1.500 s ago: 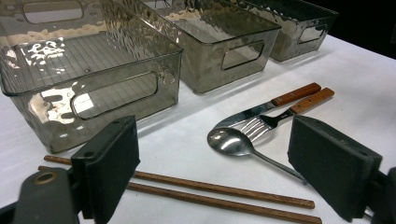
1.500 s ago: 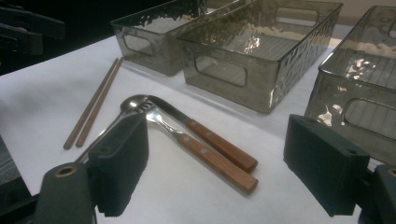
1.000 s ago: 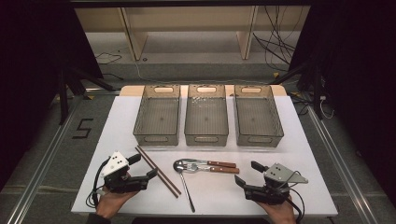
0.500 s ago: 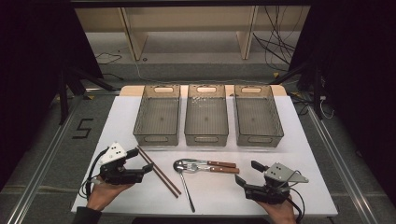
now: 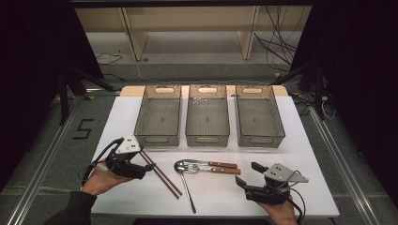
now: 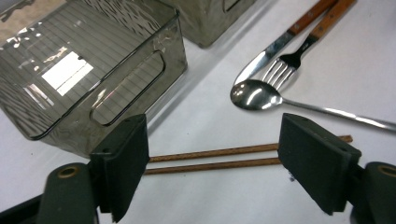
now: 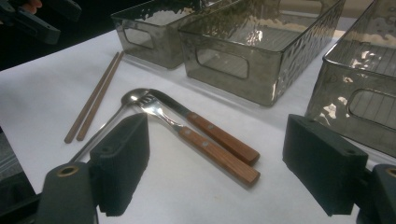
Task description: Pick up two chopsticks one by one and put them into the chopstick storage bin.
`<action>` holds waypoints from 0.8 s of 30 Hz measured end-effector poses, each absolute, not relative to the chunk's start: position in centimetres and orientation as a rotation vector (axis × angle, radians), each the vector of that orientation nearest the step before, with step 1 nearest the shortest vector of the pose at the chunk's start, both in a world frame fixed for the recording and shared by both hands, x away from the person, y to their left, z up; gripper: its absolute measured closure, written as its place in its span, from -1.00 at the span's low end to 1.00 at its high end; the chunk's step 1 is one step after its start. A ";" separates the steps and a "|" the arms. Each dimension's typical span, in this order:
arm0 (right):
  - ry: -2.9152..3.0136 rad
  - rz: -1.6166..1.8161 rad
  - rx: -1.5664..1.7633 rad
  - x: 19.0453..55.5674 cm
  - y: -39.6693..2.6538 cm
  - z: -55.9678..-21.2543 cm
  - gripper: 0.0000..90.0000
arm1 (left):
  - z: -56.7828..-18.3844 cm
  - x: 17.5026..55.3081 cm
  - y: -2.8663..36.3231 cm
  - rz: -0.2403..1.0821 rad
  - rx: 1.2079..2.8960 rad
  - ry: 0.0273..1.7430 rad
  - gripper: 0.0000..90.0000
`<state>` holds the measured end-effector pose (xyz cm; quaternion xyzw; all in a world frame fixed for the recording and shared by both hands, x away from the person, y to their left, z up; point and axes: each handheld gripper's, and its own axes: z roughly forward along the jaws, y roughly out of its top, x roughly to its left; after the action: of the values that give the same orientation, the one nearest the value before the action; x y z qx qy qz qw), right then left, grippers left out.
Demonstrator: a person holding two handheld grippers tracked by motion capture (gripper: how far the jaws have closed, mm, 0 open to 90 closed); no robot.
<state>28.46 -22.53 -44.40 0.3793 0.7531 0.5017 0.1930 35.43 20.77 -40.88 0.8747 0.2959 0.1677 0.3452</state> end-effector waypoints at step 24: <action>2.124 1.403 1.069 28.6 -22.4 -44.5 -0.46 | -43.6 37.8 18.1 0.303 2.630 0.553 -0.18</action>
<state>28.57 -22.44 -44.48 0.3804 0.7553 0.4991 0.1892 37.79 18.09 -43.55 0.9493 0.1994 0.1095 0.2168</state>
